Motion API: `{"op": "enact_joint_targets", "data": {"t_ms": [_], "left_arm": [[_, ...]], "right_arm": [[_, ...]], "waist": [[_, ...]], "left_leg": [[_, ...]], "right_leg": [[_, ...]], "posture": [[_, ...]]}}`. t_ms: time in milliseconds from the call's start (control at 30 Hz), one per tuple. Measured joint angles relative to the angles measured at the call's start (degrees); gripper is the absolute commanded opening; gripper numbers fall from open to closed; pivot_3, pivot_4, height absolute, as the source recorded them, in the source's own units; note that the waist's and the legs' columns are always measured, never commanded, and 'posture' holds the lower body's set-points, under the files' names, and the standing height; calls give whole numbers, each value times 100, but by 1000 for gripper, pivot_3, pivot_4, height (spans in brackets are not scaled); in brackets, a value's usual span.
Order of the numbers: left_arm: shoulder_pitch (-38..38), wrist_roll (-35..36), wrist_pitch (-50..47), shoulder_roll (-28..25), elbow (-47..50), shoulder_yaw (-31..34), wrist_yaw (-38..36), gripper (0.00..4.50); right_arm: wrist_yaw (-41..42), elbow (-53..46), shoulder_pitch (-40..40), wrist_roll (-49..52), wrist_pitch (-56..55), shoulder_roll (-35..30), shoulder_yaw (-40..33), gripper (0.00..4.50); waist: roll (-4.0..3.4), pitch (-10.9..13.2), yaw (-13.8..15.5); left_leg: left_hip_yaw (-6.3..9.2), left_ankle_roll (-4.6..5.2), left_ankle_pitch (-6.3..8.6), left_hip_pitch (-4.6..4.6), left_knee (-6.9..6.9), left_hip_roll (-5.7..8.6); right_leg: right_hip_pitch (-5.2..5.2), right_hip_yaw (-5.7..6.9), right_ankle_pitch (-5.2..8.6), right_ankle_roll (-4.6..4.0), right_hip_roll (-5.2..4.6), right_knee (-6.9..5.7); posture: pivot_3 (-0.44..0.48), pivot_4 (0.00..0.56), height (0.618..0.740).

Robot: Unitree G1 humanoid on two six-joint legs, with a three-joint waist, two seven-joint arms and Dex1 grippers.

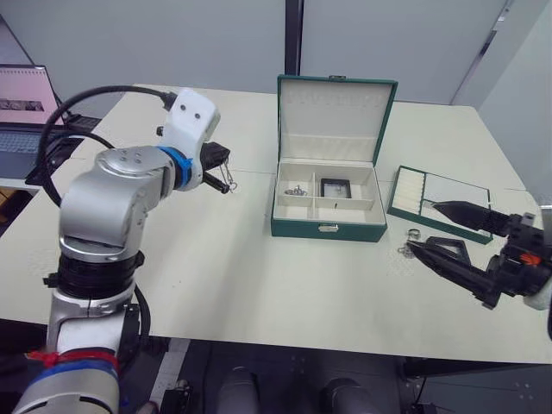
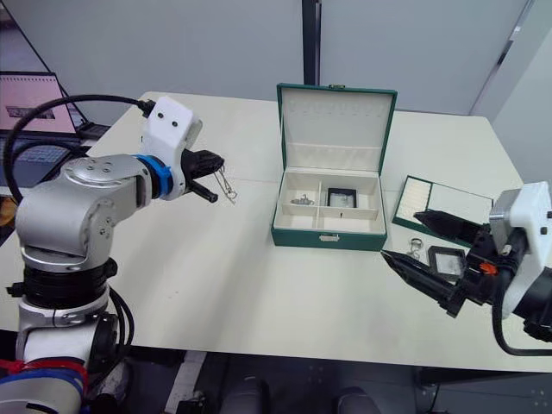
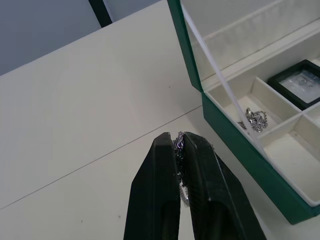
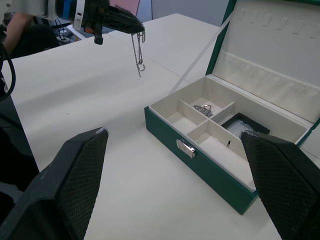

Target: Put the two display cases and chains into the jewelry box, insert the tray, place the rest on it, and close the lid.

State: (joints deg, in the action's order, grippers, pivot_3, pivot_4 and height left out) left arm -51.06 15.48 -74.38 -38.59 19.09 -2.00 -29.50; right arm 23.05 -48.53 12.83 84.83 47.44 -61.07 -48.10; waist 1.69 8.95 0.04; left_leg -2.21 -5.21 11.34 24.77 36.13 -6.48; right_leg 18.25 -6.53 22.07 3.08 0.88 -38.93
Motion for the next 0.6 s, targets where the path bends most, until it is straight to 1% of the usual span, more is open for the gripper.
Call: {"op": "enact_joint_targets", "data": {"t_ms": [167,367,600], "left_arm": [[-286,321,-182,-53,55,-385,-348,10],[-520,496,-248,-24,11,-649,-498,10],[-581,466,58,433,-337,-903,-463,10]], "right_arm": [[65,-77,357,215,76,-1,-394,4500],[62,-192,579,195,64,18,-459,4500],[73,-237,670,-39,38,73,-449,4500]], "waist": [[0,0,-7],[0,1,-7],[0,1,-4]], "left_leg": [[2,1,0,0,0,1],[4,1,0,0,0,1],[4,1,0,0,0,3]], "right_leg": [[1,-1,0,0,1,0],[1,0,0,0,2,0],[1,-1,0,0,2,0]], "posture": [[0,150,740],[0,150,740],[0,150,740]]}}
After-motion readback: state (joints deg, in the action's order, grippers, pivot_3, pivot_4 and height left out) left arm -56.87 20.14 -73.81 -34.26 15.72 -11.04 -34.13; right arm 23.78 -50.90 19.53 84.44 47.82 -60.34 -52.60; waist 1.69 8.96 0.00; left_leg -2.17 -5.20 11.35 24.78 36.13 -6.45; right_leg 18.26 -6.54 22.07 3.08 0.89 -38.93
